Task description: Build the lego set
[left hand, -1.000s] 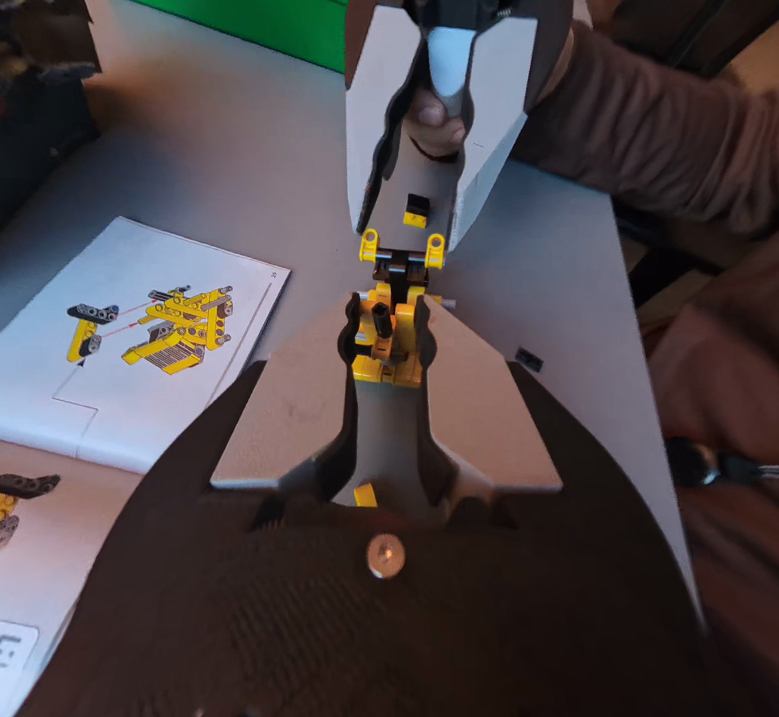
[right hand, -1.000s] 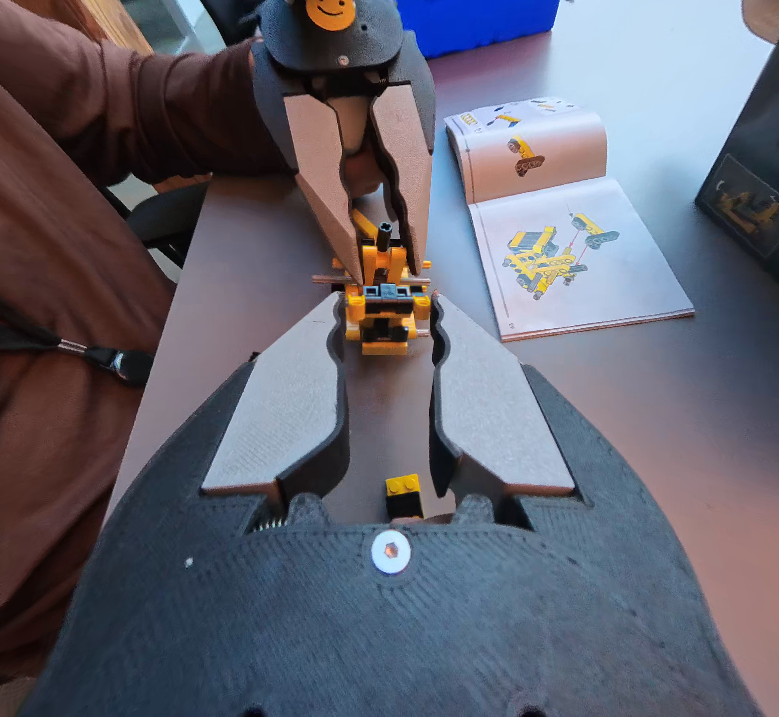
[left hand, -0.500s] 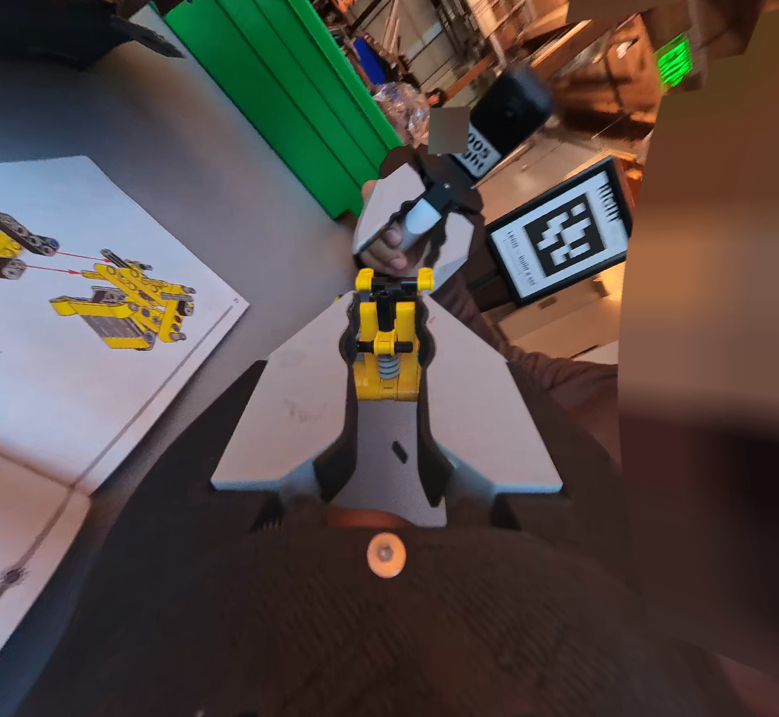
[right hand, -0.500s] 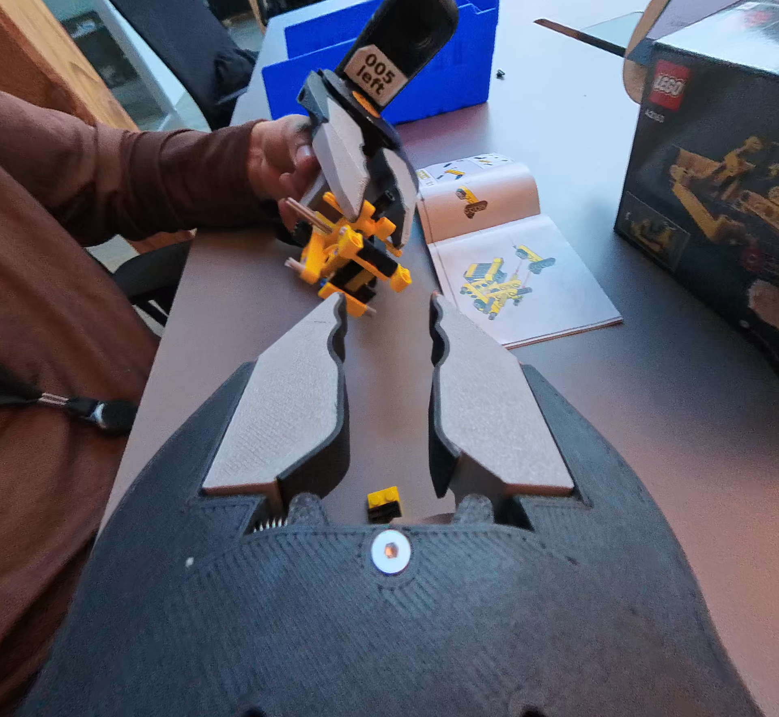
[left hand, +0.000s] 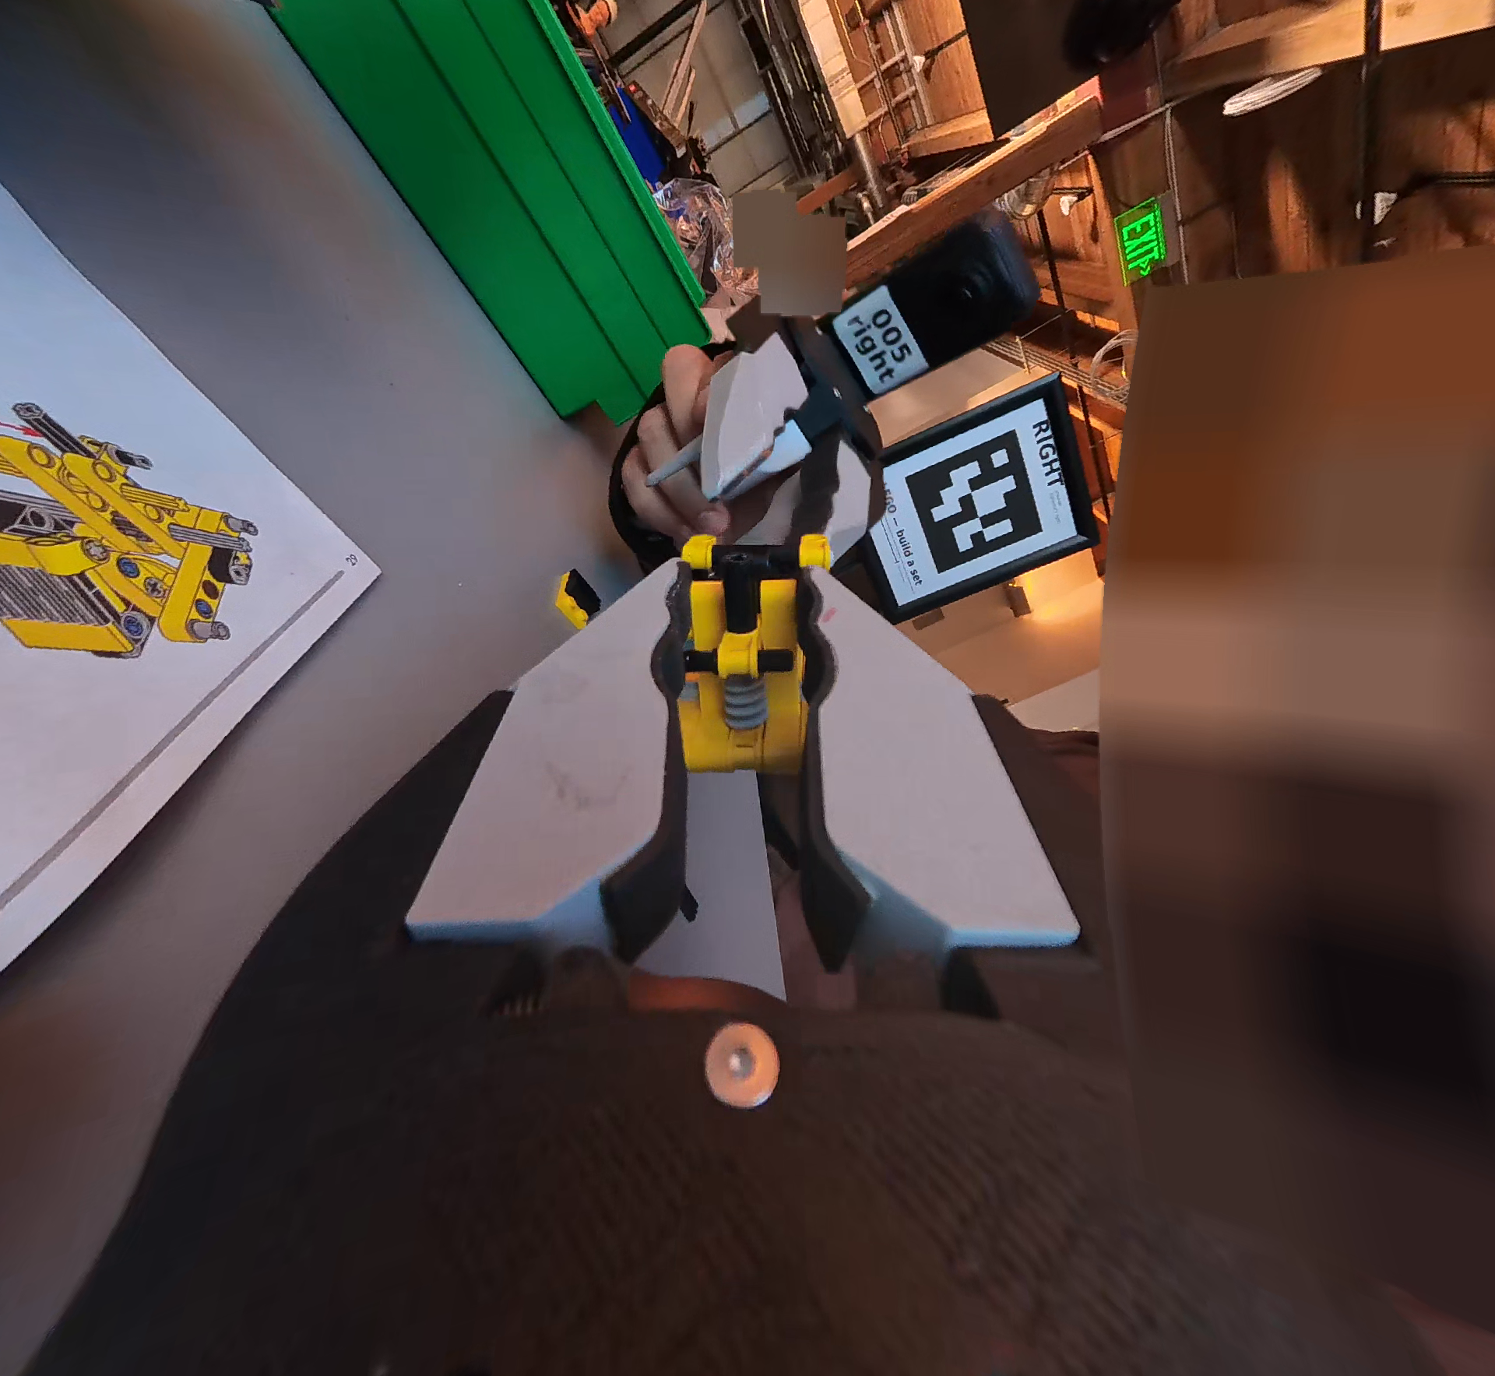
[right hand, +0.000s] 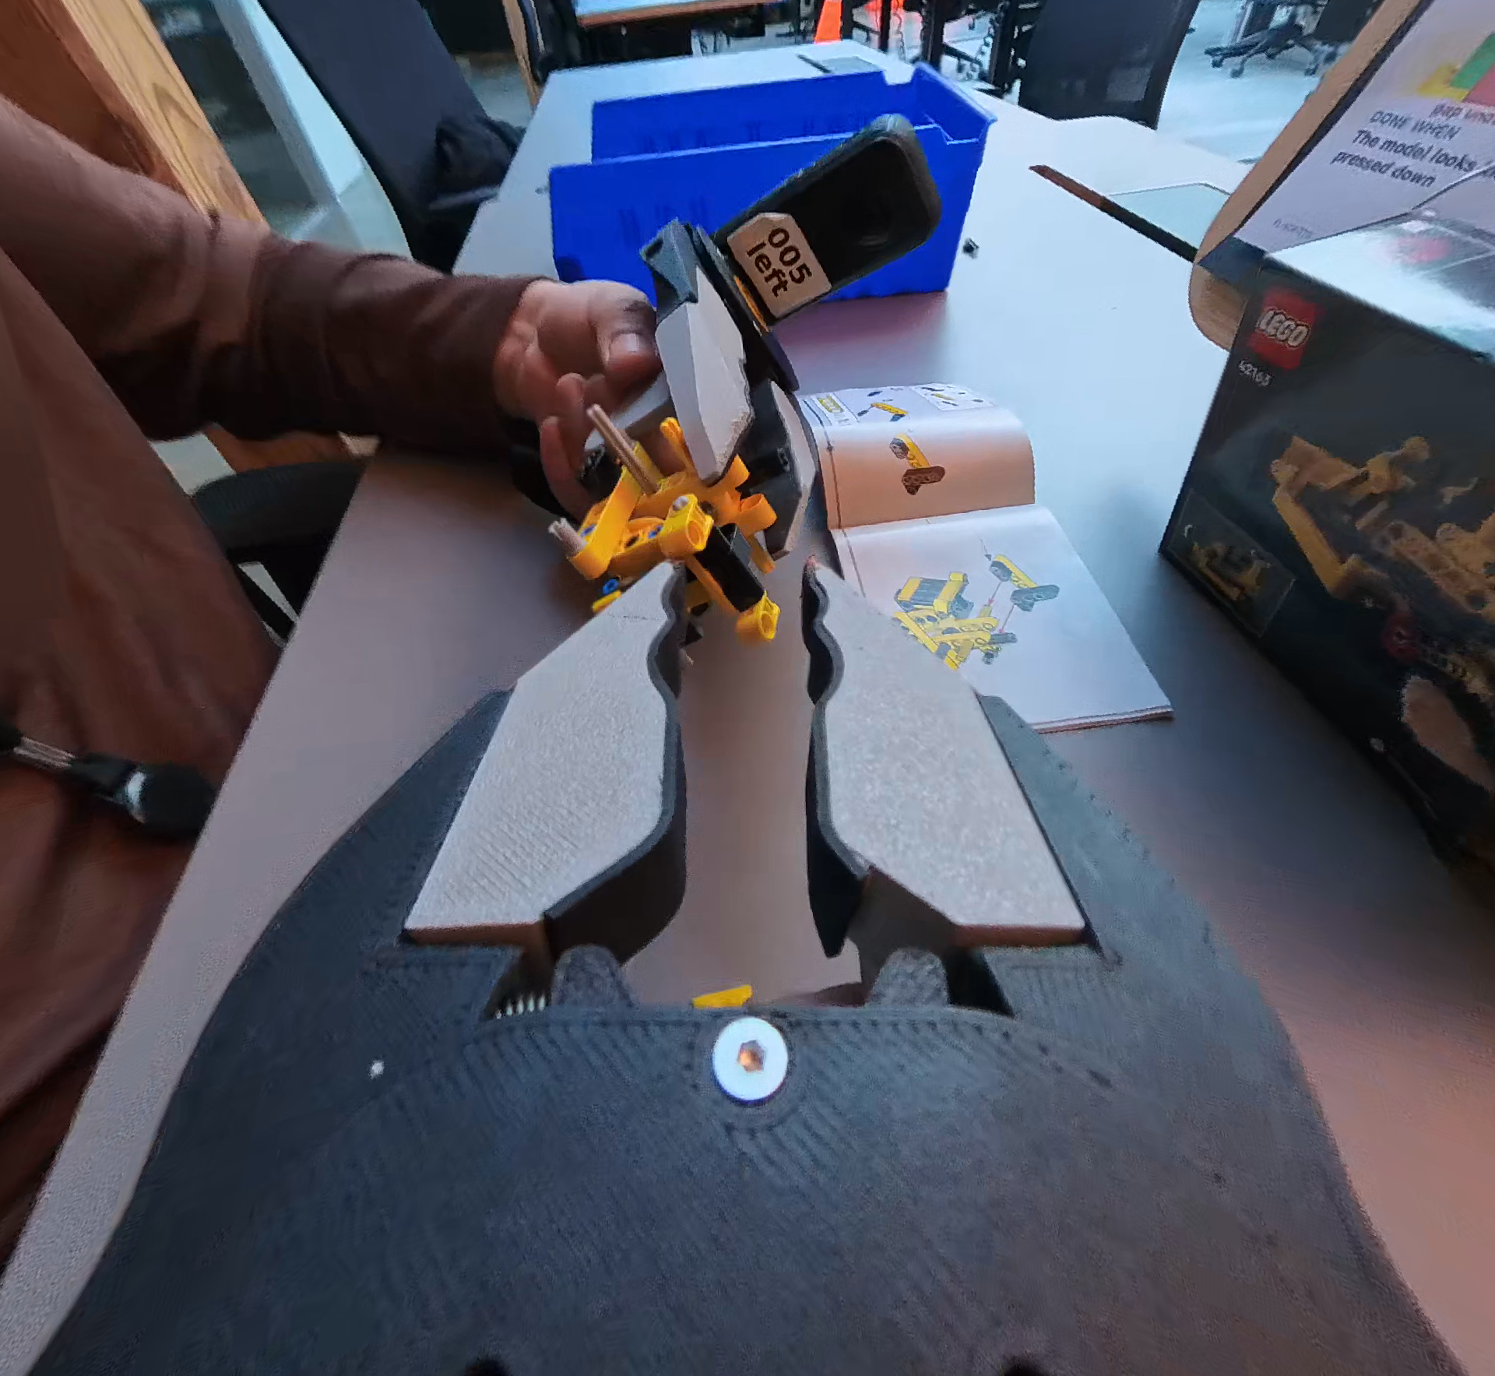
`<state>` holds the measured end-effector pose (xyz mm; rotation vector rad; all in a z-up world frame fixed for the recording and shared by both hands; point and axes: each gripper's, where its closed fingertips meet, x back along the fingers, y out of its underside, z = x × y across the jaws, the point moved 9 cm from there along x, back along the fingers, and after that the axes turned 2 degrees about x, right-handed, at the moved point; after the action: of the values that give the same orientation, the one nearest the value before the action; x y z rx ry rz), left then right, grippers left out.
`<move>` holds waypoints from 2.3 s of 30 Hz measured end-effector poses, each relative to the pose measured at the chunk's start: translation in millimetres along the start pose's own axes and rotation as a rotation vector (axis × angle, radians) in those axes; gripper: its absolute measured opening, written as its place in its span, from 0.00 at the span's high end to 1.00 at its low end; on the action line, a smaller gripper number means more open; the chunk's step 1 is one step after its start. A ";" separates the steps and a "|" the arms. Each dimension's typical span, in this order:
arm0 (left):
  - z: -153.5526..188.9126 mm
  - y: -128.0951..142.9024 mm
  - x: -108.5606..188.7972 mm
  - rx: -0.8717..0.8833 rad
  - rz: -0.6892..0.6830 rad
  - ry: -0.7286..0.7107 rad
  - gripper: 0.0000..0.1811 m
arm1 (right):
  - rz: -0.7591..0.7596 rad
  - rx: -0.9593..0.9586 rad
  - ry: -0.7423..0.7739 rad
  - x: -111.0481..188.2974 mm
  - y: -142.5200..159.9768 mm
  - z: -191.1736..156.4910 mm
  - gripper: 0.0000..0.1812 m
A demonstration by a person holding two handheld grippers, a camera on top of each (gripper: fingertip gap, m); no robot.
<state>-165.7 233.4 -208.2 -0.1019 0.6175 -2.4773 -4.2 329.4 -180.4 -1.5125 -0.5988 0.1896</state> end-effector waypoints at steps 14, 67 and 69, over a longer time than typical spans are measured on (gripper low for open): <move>-1.0 0.5 1.8 -0.119 -0.093 -0.095 0.88 | -0.079 0.182 0.004 -6.2 4.5 -12.7 0.95; 10.8 32.7 -48.2 -0.808 -0.345 -0.555 0.92 | -0.371 0.096 0.274 47.1 59.3 -40.9 0.86; 9.8 30.6 -47.5 -0.768 -0.341 -0.537 0.92 | -0.334 0.110 0.314 43.3 52.4 -41.5 0.87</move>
<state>-108.4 233.5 -210.3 -1.1987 1.3362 -2.2076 65.1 317.6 -218.0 -1.2813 -0.5683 -0.2643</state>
